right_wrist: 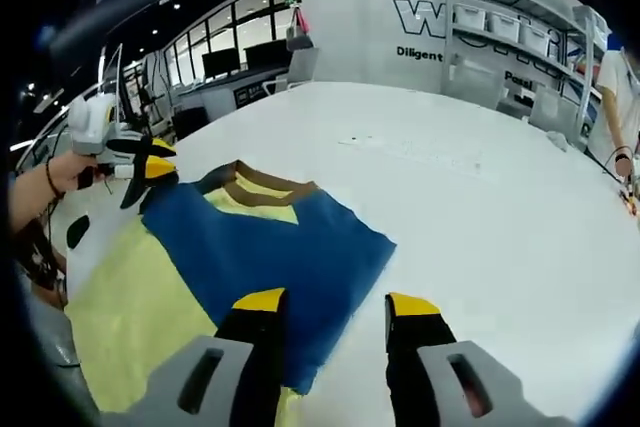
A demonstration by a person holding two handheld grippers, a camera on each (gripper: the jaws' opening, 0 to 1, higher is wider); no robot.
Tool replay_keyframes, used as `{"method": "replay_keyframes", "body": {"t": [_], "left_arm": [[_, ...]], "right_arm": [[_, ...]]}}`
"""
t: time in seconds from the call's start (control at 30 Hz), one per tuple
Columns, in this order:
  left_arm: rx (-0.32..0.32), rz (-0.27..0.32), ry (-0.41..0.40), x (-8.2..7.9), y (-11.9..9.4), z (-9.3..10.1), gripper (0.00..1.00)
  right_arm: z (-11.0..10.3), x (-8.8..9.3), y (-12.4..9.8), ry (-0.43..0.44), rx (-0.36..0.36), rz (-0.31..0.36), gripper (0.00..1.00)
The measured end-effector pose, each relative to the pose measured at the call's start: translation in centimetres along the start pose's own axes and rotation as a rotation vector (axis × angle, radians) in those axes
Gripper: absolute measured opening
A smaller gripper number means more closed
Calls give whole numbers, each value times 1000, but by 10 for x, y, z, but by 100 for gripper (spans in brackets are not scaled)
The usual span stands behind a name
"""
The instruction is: Fold the garment on the visible template until the final outline fits inside the template.
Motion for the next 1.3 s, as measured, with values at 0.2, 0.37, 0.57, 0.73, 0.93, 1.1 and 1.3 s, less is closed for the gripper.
{"method": "replay_keyframes", "body": {"t": [0.2, 0.37, 0.57, 0.73, 0.93, 1.1, 1.3], "left_arm": [[67, -20, 16, -7, 25, 6, 20], [96, -38, 19, -10, 44, 10, 21], [128, -32, -32, -14, 55, 12, 21], [149, -43, -10, -15, 61, 15, 19], [159, -50, -17, -14, 66, 16, 12], [145, -60, -16, -12, 68, 14, 3], [140, -53, 14, -13, 69, 15, 3]], "right_arm": [[8, 2, 12, 20, 7, -32, 31], [6, 3, 20, 39, -8, -43, 29], [2, 2, 26, 14, -12, -50, 24], [-4, 1, 30, 1, -5, -66, 24], [-5, 0, 31, 7, 7, -64, 19], [-5, 1, 33, -11, 33, -65, 7], [-8, 1, 36, -61, 57, -67, 0]]}}
Point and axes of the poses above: the point that each gripper's makers call its tool centre point, and the gripper's own axes: y roughly forward along the fingers, z roughly to its right, x roughly out of its underside, the point moved 8 cm from there along -y, roughly backward along the fingers, and after that the axes turned 7 degrees about -z, right-handed, at the moved point
